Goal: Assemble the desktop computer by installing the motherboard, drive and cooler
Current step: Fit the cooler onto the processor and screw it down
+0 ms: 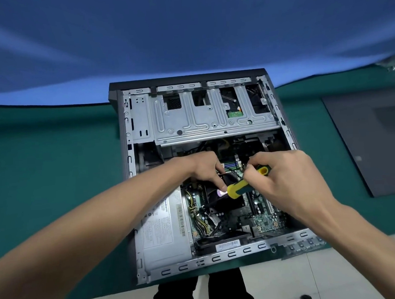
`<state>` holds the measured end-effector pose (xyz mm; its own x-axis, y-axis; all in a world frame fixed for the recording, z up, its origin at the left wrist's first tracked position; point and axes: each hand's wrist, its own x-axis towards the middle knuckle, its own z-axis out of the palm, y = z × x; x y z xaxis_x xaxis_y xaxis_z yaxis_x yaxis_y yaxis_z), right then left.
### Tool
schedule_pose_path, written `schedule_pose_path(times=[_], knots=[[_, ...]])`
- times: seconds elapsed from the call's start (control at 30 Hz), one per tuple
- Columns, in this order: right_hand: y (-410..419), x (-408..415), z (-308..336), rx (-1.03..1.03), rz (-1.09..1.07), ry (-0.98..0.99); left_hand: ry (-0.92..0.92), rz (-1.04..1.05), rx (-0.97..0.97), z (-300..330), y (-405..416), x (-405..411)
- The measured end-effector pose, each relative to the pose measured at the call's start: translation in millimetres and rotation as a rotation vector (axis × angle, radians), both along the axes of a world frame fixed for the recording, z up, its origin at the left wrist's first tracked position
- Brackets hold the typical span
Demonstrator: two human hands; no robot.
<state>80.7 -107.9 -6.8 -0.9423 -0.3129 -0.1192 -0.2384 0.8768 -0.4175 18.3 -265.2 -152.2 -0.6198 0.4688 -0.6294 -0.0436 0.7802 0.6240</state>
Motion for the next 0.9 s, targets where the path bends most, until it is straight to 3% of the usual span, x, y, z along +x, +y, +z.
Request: schedule_pose_path(times=[0.43, 0.63, 0.9], knots=[[-7.3, 3.7, -1.2, 0.063, -0.02, 0.015, 0.05, 0.0, 0.011, 4.1, -0.8, 2.9], [-21.8, 10.4, 9.4, 0.272, 0.173, 0.041, 0.082, -0.006, 0.023, 8.5, -0.2, 4.3], [-33.1, 22.7, 30.3, 0.388, 0.329, -0.089, 0.066, 0.021, 0.054, 14.1, -0.5, 8.2]])
